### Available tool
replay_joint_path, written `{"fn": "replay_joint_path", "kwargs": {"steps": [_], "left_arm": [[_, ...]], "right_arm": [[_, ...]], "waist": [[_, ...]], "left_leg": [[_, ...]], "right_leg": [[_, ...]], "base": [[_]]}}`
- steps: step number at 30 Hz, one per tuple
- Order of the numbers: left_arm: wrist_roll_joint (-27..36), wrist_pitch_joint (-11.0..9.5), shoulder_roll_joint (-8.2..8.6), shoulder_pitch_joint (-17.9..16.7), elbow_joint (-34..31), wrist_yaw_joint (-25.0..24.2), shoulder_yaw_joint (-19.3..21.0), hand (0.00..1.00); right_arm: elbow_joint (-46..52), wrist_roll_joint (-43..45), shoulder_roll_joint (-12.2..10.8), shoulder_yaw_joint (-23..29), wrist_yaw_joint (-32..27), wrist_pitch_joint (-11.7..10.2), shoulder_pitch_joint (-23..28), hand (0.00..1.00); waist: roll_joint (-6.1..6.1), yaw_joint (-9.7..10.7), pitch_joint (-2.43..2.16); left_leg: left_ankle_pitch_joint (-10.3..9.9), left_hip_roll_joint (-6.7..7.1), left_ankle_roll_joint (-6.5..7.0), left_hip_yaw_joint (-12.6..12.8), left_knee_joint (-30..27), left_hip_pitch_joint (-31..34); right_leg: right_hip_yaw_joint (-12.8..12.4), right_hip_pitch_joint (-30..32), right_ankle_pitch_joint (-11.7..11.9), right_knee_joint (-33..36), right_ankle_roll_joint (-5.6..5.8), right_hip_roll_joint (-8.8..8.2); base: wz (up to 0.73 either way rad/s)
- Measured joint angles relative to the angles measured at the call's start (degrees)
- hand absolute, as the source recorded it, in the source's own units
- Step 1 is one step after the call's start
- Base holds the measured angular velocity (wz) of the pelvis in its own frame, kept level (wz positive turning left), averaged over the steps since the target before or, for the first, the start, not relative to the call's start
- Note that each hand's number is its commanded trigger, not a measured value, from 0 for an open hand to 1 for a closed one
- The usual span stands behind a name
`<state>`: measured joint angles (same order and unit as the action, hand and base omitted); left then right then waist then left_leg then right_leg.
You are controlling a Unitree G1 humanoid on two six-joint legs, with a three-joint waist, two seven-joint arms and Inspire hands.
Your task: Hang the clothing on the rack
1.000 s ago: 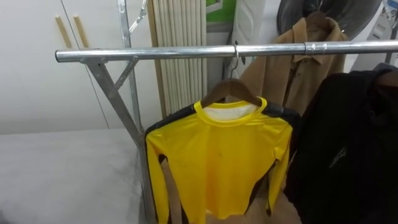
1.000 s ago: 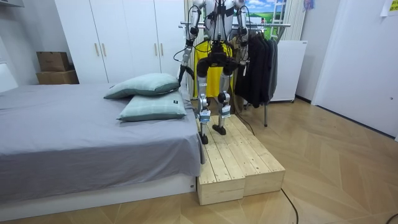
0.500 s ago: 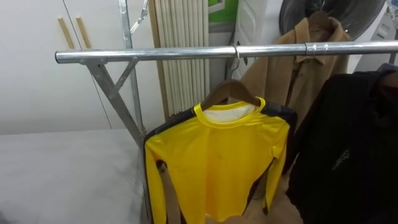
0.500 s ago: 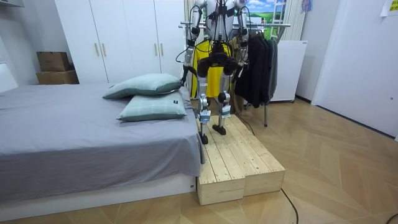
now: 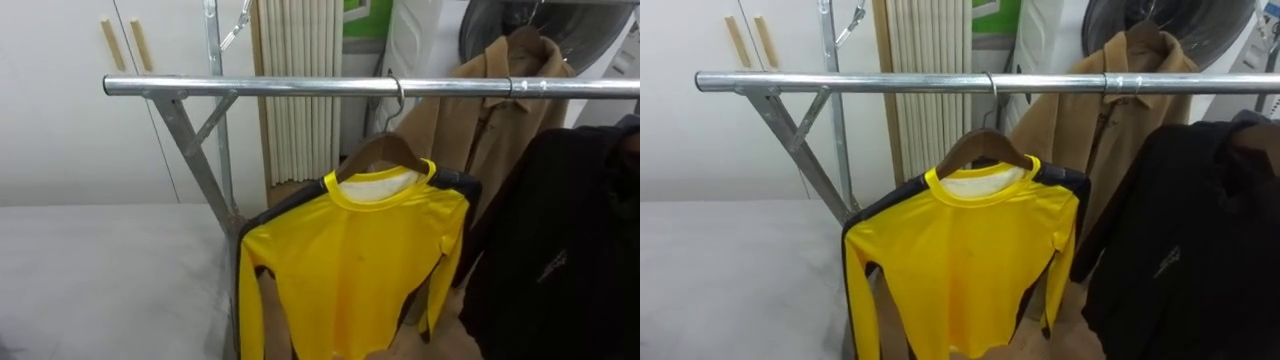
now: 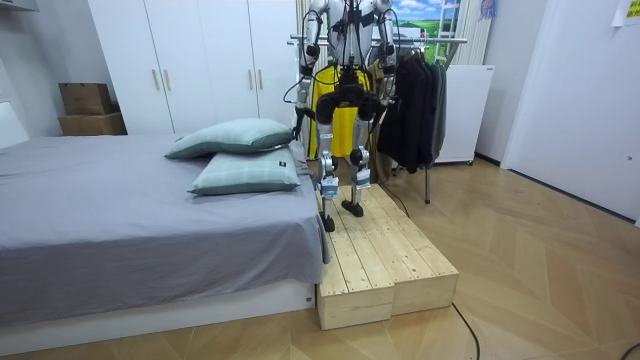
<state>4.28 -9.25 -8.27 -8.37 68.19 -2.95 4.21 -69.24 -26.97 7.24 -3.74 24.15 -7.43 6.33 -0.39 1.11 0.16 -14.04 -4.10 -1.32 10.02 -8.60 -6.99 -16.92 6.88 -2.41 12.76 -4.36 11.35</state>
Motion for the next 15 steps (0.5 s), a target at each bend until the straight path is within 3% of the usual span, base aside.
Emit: {"fn": "replay_joint_path", "kwargs": {"steps": [15], "left_arm": [[-0.01, 0.03, 0.79, -0.36, -0.04, 2.46, -0.68, 0.00]], "right_arm": [[-0.03, 0.20, 0.01, -0.01, -0.35, 1.73, -0.12, 0.00]], "waist": [[0.59, -0.06, 0.09]], "left_leg": [[-0.21, -0.23, 0.02, 0.00, 0.39, -0.33]], "right_leg": [[-0.26, 0.08, -0.19, -0.04, -0.14, 0.15]], "base": [[-0.01]]}}
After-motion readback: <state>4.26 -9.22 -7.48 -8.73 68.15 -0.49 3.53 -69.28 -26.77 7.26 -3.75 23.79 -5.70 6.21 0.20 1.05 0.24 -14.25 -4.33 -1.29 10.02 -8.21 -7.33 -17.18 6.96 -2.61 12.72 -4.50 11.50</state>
